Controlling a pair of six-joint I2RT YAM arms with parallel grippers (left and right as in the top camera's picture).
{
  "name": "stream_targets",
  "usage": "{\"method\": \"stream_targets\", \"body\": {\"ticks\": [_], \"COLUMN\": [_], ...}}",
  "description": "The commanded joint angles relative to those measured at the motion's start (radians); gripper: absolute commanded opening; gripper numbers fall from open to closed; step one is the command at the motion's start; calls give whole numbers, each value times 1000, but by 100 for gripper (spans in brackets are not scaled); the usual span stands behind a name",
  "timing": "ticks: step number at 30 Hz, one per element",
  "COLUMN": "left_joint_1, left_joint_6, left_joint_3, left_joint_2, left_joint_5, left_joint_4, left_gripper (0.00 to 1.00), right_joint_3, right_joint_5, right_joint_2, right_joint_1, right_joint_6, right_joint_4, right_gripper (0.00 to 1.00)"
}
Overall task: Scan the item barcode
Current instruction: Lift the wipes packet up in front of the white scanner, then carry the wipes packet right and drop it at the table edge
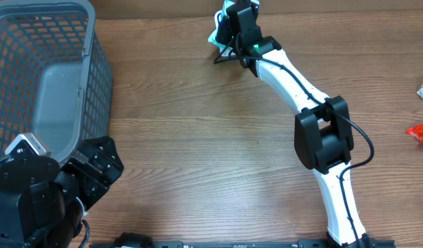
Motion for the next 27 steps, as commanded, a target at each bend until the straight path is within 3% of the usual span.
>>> {"method": "stream_targets", "body": {"ticks": [1,11,15,22,27], "left_joint_1": [8,8,8,8,8], "left_joint_6": [15,15,15,15,15], "left_joint_3": [5,5,5,5,5], "left_joint_2": [2,2,2,2,2], "left_joint_5": [0,0,0,0,0], "left_joint_4": [2,2,2,2,2], "left_gripper": [100,100,100,100,100], "right_joint_3": [15,80,80,74,34], "right_joint_5": [21,22,22,22,21], "right_joint_2": [-18,-216,-291,-291,-273], "right_joint_1": [-35,-228,-378,-668,-850], "right_joint_6": [2,3,2,3,2], "right_joint_4": [0,-208,-344,-644,-711], "right_gripper": [47,48,51,45,47]}}
